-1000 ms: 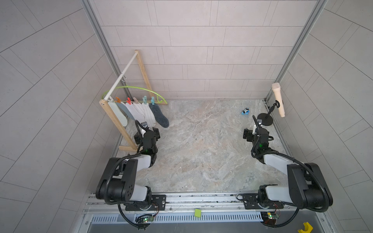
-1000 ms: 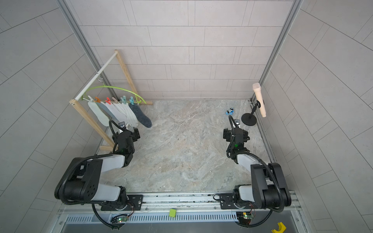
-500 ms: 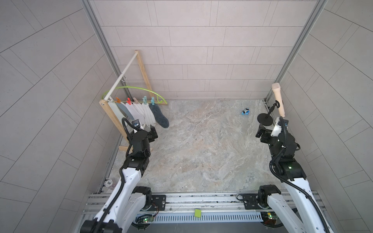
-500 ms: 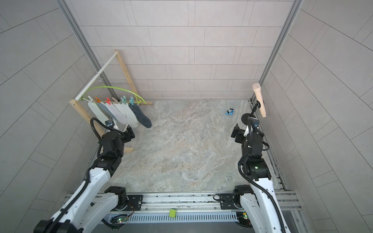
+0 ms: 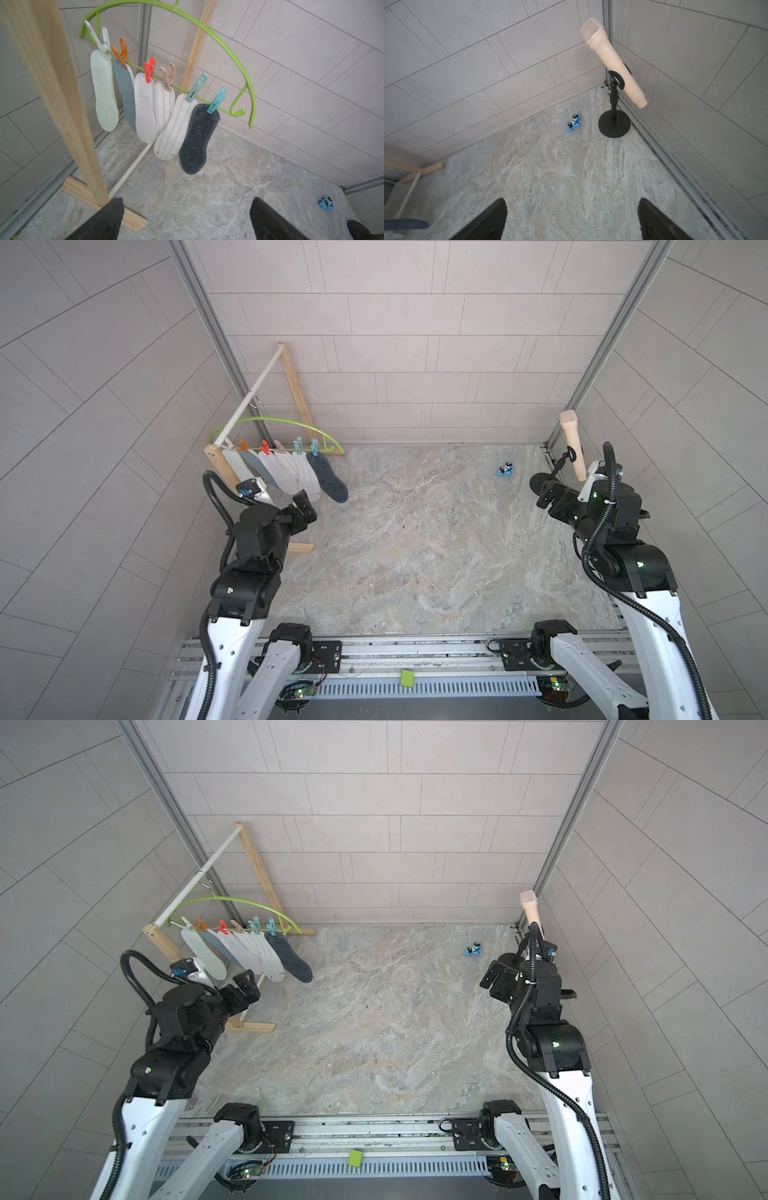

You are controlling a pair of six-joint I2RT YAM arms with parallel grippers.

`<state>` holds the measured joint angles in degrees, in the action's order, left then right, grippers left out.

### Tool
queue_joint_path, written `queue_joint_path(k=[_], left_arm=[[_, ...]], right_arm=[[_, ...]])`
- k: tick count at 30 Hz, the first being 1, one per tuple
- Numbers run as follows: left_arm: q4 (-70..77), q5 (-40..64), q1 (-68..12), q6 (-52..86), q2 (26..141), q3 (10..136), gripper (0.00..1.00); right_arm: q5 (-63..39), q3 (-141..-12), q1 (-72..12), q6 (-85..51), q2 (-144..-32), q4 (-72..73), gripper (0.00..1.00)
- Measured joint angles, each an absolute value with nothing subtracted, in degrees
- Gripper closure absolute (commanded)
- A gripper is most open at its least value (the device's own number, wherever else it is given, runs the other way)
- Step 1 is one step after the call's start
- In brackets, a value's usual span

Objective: Take the shoe insoles off the hanger
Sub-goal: Adjust the clothesline at the center of the board.

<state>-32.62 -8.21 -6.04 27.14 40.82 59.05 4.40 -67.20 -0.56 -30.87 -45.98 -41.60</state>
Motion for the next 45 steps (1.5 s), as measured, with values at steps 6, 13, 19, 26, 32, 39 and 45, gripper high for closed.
queue_joint_path(k=[6,13,19,26,32,39,45], left_arm=[[-36.6,-3.7,-6.0,30.4,43.8,70.5,0.19],[-45.3,-1.6,-6.0,28.0,46.8,87.3,0.46],[-56.8,-12.8,-6.0,24.6,41.6,89.3,0.25],[-60.4,-24.7,-6.0,21.8,36.9,77.5,0.16],[-56.8,-30.2,-6.0,21.6,37.2,62.1,0.15],[-49.4,-37.8,-6.0,20.5,34.9,53.5,0.2],[-41.1,-44.3,-6.0,18.3,34.7,48.0,0.25]], right_arm=[[-4.2,-71.3,-0.3,-36.8,-49.4,-40.2,0.21],[-14.3,-77.7,-2.5,-35.7,-57.7,-37.7,0.25],[-10.9,-87.2,-21.8,-28.6,-66.2,-37.9,0.26],[-8.6,-97.4,-42.0,-21.3,-82.1,-35.5,0.28],[-9.5,-97.1,-48.5,-20.3,-91.3,-32.7,0.33],[-9.9,-93.9,-50.2,-19.2,-92.1,-30.2,0.35],[-7.1,-89.3,-48.9,-18.0,-89.3,-29.6,0.34]])
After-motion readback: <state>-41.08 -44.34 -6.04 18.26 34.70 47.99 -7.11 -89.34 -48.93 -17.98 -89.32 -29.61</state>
